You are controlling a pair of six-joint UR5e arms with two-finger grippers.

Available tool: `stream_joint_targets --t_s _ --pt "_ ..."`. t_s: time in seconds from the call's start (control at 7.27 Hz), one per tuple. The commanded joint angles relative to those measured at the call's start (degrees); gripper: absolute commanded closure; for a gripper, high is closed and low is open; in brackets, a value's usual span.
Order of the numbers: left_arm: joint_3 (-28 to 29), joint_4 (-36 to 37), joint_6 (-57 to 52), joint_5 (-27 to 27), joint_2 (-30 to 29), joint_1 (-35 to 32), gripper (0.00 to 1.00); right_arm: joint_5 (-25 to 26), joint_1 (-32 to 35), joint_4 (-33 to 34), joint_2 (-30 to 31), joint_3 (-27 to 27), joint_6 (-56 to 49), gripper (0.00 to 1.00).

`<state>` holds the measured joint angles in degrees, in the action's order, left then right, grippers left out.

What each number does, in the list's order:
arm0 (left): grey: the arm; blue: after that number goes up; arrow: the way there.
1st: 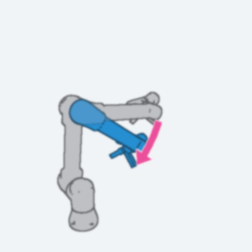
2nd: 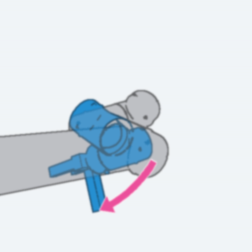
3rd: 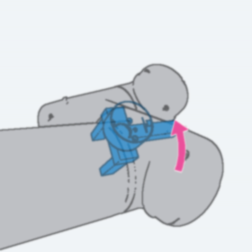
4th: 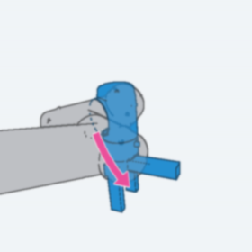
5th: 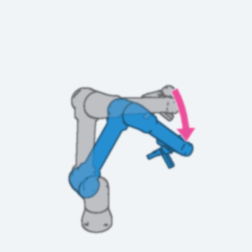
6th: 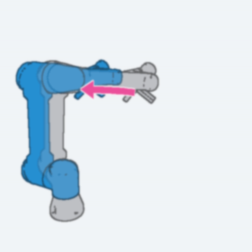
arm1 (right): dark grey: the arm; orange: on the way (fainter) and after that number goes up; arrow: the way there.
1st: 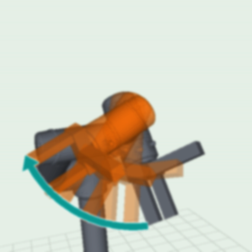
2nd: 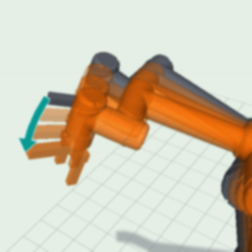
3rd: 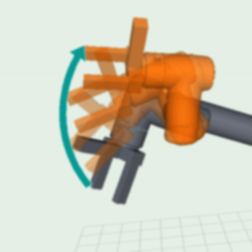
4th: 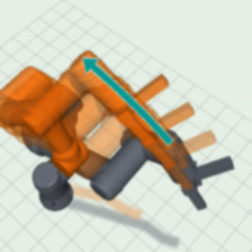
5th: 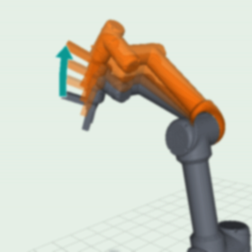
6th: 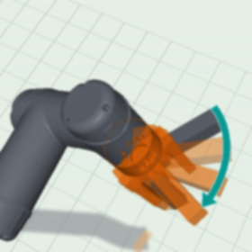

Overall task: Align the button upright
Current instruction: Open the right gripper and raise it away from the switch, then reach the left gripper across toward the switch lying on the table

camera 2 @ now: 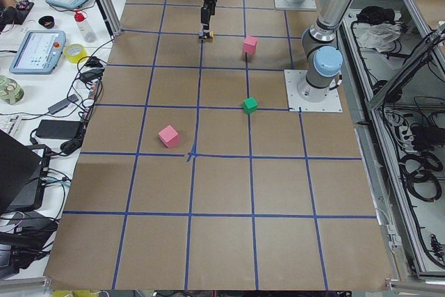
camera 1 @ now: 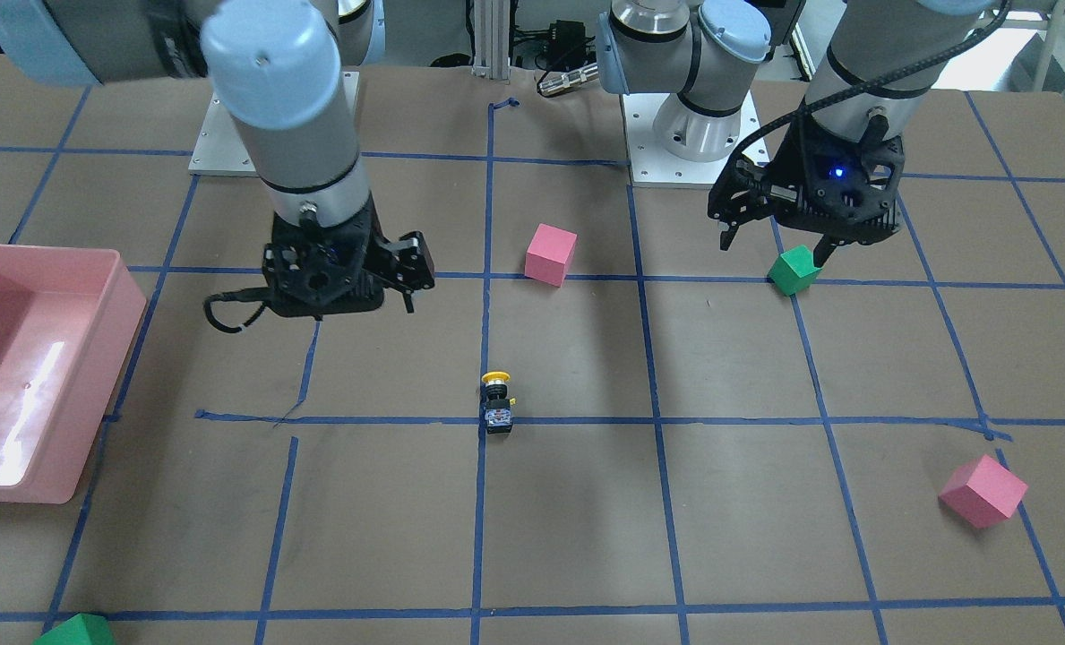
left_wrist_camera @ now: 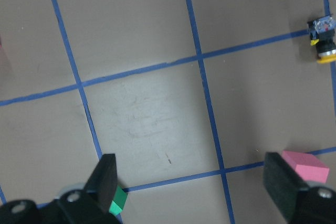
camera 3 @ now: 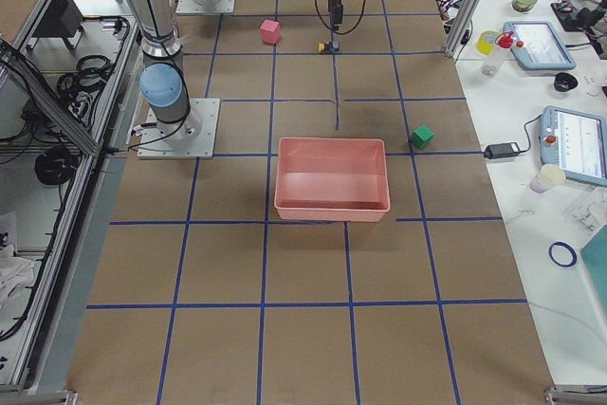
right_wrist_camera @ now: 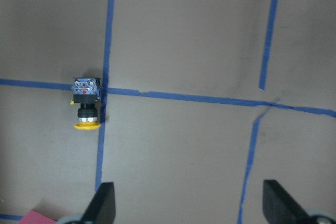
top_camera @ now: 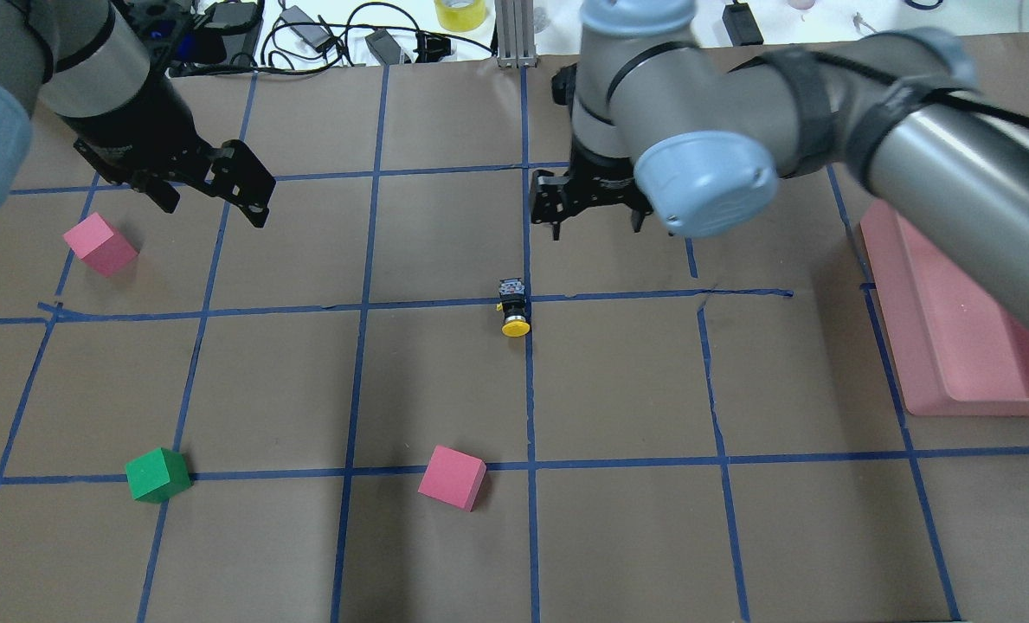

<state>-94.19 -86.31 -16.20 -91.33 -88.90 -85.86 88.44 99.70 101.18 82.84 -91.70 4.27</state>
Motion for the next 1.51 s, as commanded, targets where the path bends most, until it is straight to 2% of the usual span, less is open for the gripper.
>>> stream_joint_targets --t_s 0.0,0.14,0.28,0.55,0.69,0.83,1.1,1.38 --pt "-1.3 1.3 1.1 -1.2 -1.0 -0.1 0.00 0.3 -3.9 -4.4 8.5 0.1 -3.0 0.00" --pt "-2.1 6.2 1.4 -0.5 -2.1 -0.5 0.00 0.0 -3.9 -4.6 9.2 0.1 -3.0 0.00" --pt "-4.7 9.1 6.5 1.4 -2.6 -3.1 0.00 -0.1 -3.8 -4.4 9.3 0.6 -3.0 0.00" --pt "-11.3 26.6 16.1 3.9 -5.6 -9.8 0.00 -0.1 -3.6 -4.6 8.8 2.2 -3.0 0.00" --pt "-13.4 30.4 17.2 9.9 -7.2 -11.4 0.00 0.1 -3.6 -4.5 8.7 2.1 -3.0 0.00" --pt "-14.1 32.3 18.8 11.8 -8.8 -12.3 0.00 0.6 -3.8 -4.7 8.7 1.9 -3.2 0.00" --pt "-14.3 36.8 23.4 11.7 -12.3 -15.7 0.00 2.9 -3.9 -5.0 8.7 1.9 -5.4 0.00" --pt "-15.8 45.0 24.6 10.6 -16.9 -18.5 0.00 3.5 -4.0 -5.2 8.7 1.8 -8.1 0.00"
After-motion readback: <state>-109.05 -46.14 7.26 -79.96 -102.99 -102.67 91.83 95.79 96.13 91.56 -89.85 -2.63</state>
